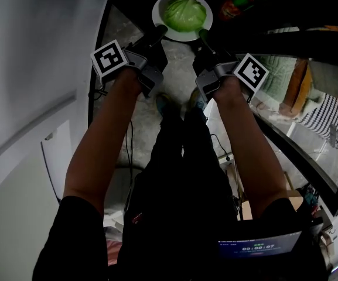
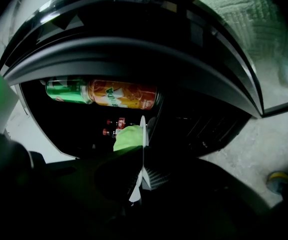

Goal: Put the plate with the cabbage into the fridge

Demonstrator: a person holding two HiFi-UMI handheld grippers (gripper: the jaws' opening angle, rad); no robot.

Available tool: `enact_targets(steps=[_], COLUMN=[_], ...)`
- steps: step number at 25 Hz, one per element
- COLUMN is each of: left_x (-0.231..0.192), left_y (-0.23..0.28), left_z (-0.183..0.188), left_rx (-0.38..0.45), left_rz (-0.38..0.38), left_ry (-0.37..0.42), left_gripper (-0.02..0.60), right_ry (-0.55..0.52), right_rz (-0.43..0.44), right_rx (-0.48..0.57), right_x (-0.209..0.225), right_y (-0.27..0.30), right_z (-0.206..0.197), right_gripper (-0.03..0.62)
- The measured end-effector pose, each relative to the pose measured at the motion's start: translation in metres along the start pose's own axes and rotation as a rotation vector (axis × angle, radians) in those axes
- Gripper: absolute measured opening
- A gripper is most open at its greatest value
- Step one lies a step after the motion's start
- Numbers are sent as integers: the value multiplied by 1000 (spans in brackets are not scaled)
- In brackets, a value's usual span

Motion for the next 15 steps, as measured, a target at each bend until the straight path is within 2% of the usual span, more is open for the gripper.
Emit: enact_targets(steps=[3,5,11,15], left_x=[-10,-15,-14,-14], left_y=[3,2,4,4], left_z=[5,7,3,3], left_rx=[-35,-42,-16,-9], left_rz=[-76,-98,-59,-62], left_ry=[7,13,-3,4], left_gripper=[17,17,17,17], right_ry=[-67,-90,-74,-80], right_rz=[8,9,-12,-14], right_rx=[46,59,58,75], right_x=[-1,1,3,3], right_y=[-1,-2,-1,-1], right_z=[-7,-10,-7,-10], right_gripper=[14,14,14,14])
Point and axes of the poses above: the fingertips, and each gripper's own axes: y forward along the fingers, x to its right, z out of its top, the point moved 10 cm from there along -y, backward along the fingers, and after that the axes turned 7 degrees about z, right-handed, at the moved point
